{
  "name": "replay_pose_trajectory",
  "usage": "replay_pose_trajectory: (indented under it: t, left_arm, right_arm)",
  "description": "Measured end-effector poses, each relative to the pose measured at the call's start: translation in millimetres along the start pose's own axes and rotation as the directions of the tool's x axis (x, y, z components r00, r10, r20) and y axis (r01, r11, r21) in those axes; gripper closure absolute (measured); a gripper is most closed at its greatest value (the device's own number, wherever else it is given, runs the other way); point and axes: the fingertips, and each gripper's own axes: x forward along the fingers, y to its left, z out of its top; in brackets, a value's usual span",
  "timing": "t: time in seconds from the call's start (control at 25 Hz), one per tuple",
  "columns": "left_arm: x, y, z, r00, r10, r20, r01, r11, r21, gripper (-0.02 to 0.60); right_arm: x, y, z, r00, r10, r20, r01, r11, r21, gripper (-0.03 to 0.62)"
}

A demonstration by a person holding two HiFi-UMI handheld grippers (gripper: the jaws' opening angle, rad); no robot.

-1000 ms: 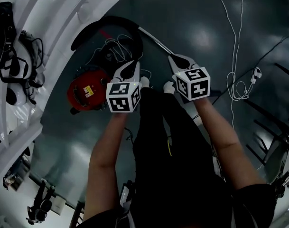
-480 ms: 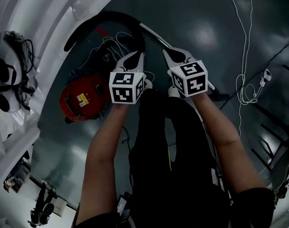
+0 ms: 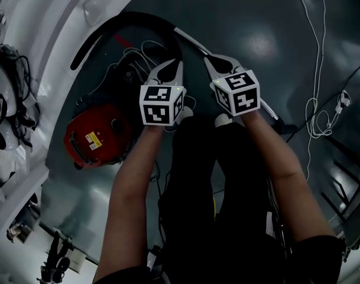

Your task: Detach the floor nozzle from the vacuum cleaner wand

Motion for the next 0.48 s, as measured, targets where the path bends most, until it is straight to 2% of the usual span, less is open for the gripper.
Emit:
replay_pose_trajectory:
  t: [0.16,0.48]
  left_arm:
    - [33.8,5.3,-14.0,1.0,-0.008,0.012,0.008,1.0,-0.005,0.572]
    - [94.7,34.4,-28.1,0.999,0.031,0.043,-0.032,0.999,0.007,0.572]
  right_arm:
    - [30.7,-16.1,-12.6,1.0,0.001,0.006,-0.001,1.0,-0.02,0.597]
    - [91.8,-49.5,-34.9,1.0,0.016,-0.001,-0.016,1.0,-0.024,0.597]
